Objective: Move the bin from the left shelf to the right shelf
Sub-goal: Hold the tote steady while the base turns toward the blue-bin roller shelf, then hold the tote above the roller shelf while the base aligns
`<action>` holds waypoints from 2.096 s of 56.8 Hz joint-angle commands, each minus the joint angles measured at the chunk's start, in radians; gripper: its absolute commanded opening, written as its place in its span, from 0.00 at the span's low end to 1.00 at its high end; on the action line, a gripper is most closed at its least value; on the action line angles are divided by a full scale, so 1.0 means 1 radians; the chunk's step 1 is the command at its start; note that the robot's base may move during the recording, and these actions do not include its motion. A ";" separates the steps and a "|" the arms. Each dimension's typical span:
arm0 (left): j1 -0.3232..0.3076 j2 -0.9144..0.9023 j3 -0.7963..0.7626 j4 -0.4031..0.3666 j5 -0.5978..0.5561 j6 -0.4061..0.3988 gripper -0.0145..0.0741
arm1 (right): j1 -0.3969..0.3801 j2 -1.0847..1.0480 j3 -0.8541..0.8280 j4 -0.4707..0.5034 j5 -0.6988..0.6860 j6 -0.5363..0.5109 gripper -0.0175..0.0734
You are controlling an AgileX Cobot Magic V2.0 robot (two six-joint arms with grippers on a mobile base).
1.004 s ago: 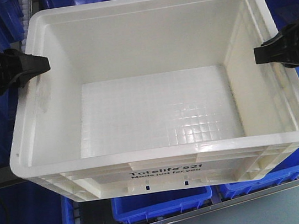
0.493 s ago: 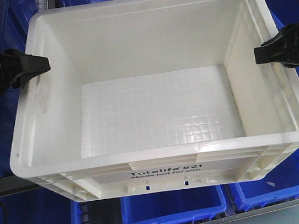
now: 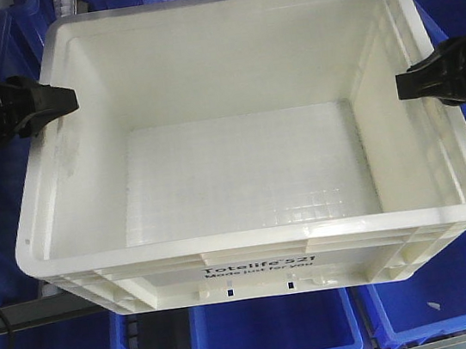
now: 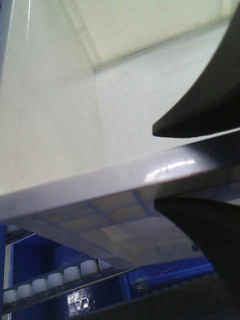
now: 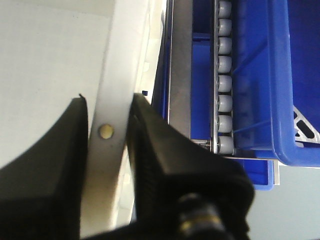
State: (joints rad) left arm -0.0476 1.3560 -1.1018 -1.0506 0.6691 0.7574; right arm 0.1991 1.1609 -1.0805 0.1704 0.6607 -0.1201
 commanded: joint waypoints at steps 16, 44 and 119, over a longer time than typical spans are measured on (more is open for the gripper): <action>-0.054 -0.048 -0.047 -0.185 0.200 0.017 0.16 | 0.031 -0.026 -0.049 0.180 -0.146 -0.028 0.19; -0.054 -0.048 -0.047 -0.185 0.200 0.017 0.16 | 0.031 -0.026 -0.049 0.180 -0.146 -0.028 0.19; -0.054 -0.048 -0.047 -0.185 0.200 0.017 0.16 | 0.031 -0.026 -0.049 0.180 -0.146 -0.028 0.19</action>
State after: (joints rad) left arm -0.0476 1.3560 -1.1018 -1.0498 0.6691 0.7574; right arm 0.1991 1.1609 -1.0805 0.1704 0.6607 -0.1201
